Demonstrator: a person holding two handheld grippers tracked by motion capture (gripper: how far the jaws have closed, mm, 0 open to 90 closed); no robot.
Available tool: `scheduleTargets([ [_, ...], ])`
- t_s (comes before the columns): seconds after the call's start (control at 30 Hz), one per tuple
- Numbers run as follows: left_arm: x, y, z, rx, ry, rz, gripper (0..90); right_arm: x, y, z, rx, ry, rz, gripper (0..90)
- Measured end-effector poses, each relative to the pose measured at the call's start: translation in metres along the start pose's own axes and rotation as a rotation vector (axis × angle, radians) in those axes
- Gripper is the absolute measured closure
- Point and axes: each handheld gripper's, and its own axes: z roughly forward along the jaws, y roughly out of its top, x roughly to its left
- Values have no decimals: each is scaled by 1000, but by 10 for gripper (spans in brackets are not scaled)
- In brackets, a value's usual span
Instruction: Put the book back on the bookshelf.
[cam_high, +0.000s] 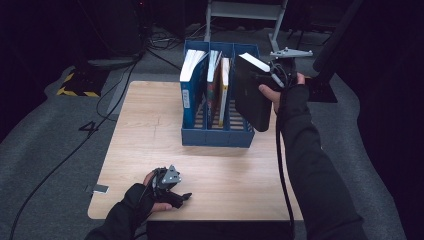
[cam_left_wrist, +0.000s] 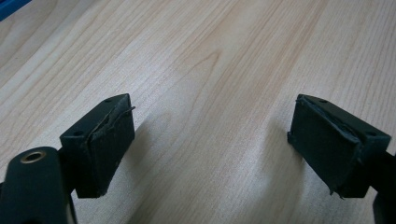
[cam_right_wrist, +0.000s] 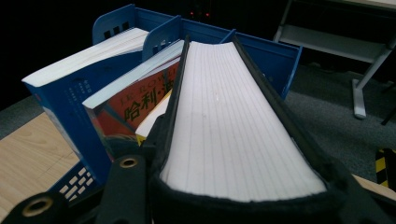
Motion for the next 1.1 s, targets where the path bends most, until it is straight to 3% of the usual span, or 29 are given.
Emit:
scheduleTargets([
  [0.17, 0, 0, 0, 0, -2, 1, 145, -2, -1, 11, 0, -33, 12, 534],
  [0.7, 0, 0, 0, 2, -5, 2, 144, -6, 1, 38, -11, -72, 87, 534],
  [1.1, 0, 1, 0, 2, -10, 7, 144, 0, 3, 61, -11, -123, 138, 533],
])
